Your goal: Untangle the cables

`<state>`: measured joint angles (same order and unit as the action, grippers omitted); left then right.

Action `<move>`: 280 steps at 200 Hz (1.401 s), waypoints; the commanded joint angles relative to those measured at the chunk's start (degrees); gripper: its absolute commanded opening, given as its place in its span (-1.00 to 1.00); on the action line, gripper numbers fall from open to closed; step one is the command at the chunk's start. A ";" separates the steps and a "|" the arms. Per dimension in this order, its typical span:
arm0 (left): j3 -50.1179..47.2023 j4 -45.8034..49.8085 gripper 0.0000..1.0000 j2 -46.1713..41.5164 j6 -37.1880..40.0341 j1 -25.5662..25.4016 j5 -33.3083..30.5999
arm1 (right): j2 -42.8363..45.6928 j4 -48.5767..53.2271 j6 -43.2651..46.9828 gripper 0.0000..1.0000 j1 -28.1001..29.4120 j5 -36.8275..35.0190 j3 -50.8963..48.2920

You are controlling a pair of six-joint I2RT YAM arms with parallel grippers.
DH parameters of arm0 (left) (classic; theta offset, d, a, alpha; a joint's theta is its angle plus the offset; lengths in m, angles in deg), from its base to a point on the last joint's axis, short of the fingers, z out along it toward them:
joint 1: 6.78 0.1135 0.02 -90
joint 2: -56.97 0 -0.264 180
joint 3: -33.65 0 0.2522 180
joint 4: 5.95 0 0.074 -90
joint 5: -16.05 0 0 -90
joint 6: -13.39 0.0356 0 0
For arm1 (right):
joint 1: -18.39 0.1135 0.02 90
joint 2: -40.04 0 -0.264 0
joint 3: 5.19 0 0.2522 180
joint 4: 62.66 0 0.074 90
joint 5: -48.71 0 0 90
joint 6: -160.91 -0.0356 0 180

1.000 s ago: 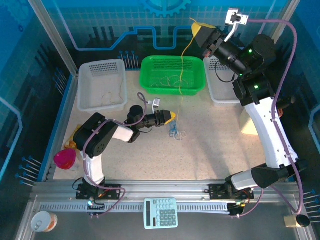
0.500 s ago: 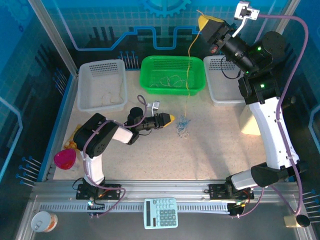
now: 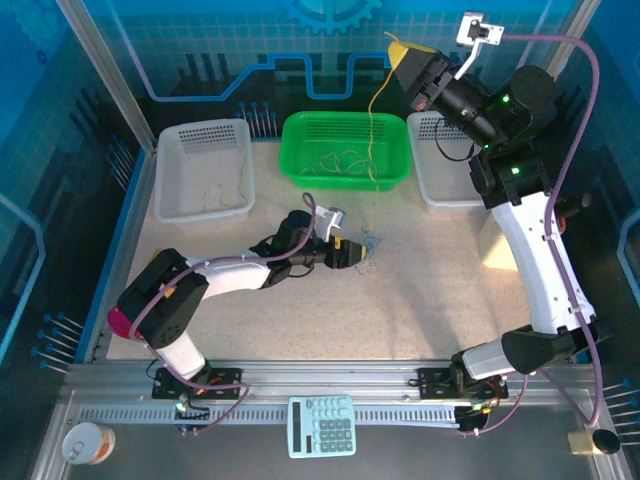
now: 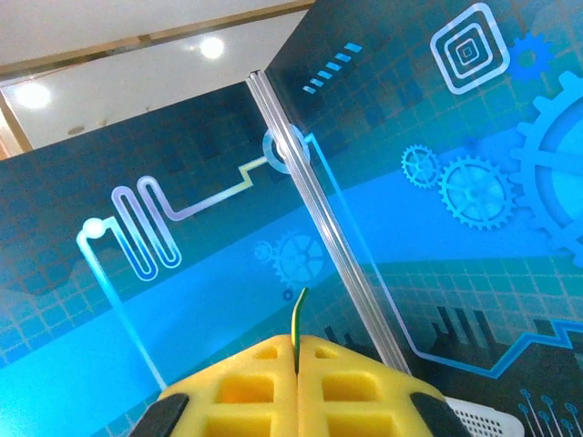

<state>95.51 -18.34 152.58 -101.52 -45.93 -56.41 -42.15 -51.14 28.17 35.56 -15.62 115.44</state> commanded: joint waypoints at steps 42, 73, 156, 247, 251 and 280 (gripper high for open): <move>1.08 3.11 0.44 3.42 10.57 -2.10 -14.61 | 3.52 -5.19 -3.04 -1.00 -0.36 1.95 -3.32; 4.57 2.85 0.47 7.57 11.23 -2.77 -13.47 | 4.65 -6.30 -3.73 -1.00 0.13 1.97 -4.89; 12.48 1.13 0.26 16.18 10.67 -3.91 -14.05 | 5.88 -7.44 -4.82 -1.00 1.14 2.03 -6.81; 9.65 0.17 -1.00 16.94 10.38 -3.52 -17.09 | 6.74 -5.46 -6.75 -1.00 -3.84 2.68 -0.52; 9.30 0.15 -1.00 16.76 10.31 -3.51 -17.00 | 6.65 -5.57 -7.23 -1.00 -4.65 2.78 -0.03; 6.40 -0.25 -1.00 15.14 10.11 -3.17 -16.92 | 5.72 -6.88 -11.56 -1.00 -11.61 3.15 3.10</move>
<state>105.11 -18.07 170.09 -91.49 -49.47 -72.70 -36.88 -55.41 21.41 30.29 -12.76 114.06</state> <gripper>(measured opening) 0.052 0.043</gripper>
